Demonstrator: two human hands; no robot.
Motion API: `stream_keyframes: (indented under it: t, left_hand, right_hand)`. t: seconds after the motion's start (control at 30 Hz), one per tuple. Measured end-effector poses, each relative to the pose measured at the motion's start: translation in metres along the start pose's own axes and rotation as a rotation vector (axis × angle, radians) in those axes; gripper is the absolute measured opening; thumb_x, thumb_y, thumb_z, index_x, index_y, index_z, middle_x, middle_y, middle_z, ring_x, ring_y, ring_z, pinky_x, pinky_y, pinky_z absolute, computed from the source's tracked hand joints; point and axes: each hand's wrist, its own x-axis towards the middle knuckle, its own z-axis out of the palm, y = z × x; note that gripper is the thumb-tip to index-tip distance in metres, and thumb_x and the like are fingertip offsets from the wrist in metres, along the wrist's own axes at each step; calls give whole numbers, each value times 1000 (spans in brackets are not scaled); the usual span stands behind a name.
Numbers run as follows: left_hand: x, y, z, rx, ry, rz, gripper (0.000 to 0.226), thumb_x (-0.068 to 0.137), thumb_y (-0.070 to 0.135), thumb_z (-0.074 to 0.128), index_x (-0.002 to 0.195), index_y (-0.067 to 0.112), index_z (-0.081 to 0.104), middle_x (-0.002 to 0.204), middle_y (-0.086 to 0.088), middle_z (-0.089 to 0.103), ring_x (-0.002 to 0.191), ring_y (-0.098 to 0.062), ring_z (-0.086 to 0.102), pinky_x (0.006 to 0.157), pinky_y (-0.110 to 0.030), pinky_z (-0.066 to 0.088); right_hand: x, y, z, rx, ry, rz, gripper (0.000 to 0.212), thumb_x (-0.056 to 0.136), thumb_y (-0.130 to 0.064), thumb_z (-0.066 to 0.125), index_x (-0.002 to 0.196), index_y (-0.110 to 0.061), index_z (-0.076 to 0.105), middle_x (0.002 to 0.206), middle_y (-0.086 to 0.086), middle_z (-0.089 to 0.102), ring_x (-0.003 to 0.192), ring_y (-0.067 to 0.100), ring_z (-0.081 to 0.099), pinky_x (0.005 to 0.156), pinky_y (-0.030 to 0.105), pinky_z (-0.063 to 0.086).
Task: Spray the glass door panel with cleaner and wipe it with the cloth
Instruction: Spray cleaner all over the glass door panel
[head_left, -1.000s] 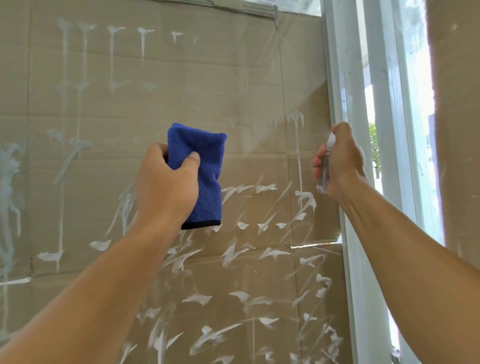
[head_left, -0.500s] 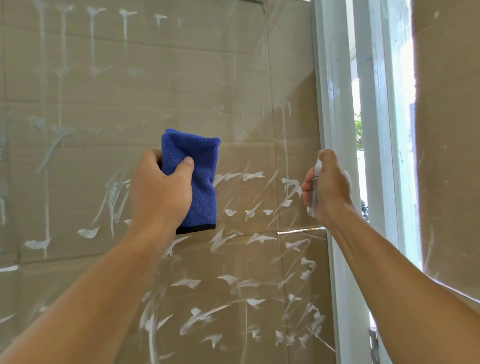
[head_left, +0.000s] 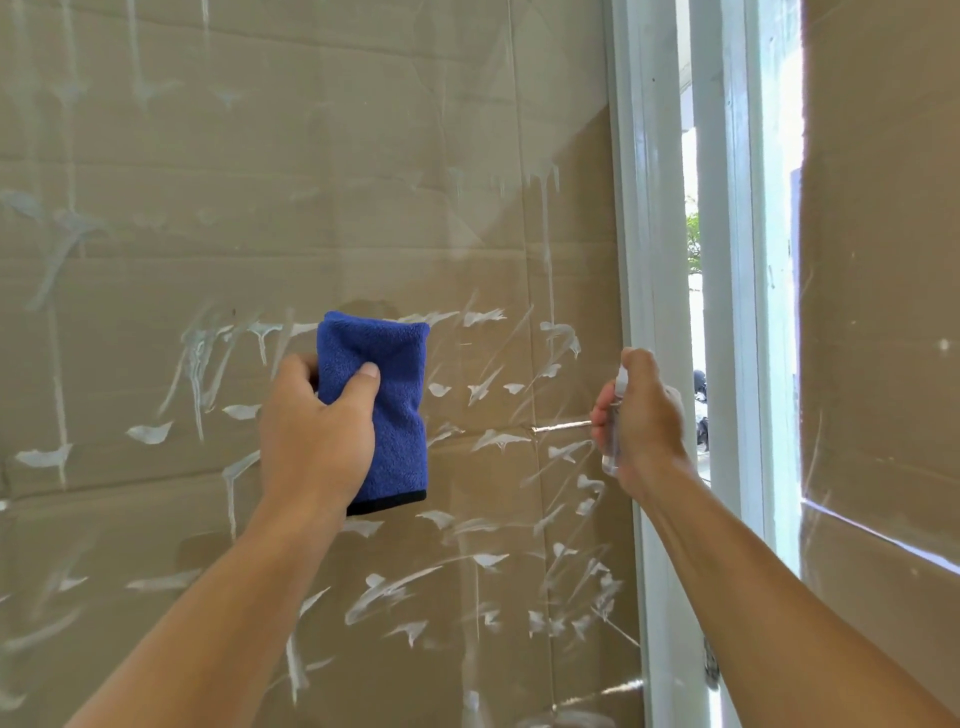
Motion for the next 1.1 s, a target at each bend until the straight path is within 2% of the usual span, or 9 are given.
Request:
stream_keyframes:
  t: [0.1,0.17,0.23,0.37,0.5,0.6,0.77,0.97,1.1]
  left_hand:
    - [-6,-5,1,-25,-2,-17,14,92,34,64,96,24,56,92,5,64,85,-20,63,74,-41,50]
    - [-9,-7,1,-34,-2,-23,13,92,34,64,97,25,56,94,5,64,85,-19,63,74,-41,50]
    - [-12,-8,1,-35,-3,-26,13,92,34,64,99,26,57,94,7,64,84,-16,62,71,-36,48]
    - [-16,-7,3,-38,-6,-25,8,93,33,63,92,30,56,89,10,63,79,-13,60,65,-32,42]
    - [-19,-8,2,-52,0,-22,8,93,32,64,93,30,56,88,10,63,78,-14,61,69,-34,46]
    - [-21,-8,0,-54,11,-25,9,93,32,64,95,27,57,88,9,63,77,-13,60,68,-33,46]
    - [-24,-10,-7,-30,15,-48,11,92,34,64,97,28,57,91,8,65,85,-19,64,76,-41,51]
    - [-25,-12,-18,27,36,-37,14,91,38,64,97,27,57,91,9,65,86,-19,64,82,-48,52]
    - [-24,-8,-22,18,39,-34,15,91,37,64,98,25,57,93,7,66,88,-20,65,84,-51,54]
  right_hand:
    - [-2,2,-4,50,9,46,53,95,-45,53,53,-12,54,49,2,52,45,13,47,45,24,39]
    - [-2,3,-6,33,13,45,48,94,-40,52,55,-12,53,49,3,50,46,14,46,45,23,38]
    - [-4,4,-8,13,-5,29,46,93,-36,52,55,-11,53,49,4,50,48,16,45,46,24,37]
    - [-8,3,-6,-4,-62,5,53,96,-44,53,56,-9,55,52,6,52,45,14,47,45,23,40]
    - [-16,4,0,-62,-90,-58,50,95,-38,51,55,-8,56,52,7,51,48,15,48,46,24,40]
    - [-21,9,5,-84,-119,-66,56,95,-44,53,52,-10,58,52,6,54,46,13,51,46,25,44]
    - [-27,18,7,-91,-130,-45,50,93,-35,53,48,-14,55,51,6,53,49,13,49,47,25,43]
    - [-35,24,13,-90,-157,-20,56,94,-38,53,41,-20,54,51,4,53,48,14,49,50,27,43]
    - [-43,20,19,-57,-159,-19,53,96,-40,53,51,-13,56,52,5,54,47,13,50,49,26,45]
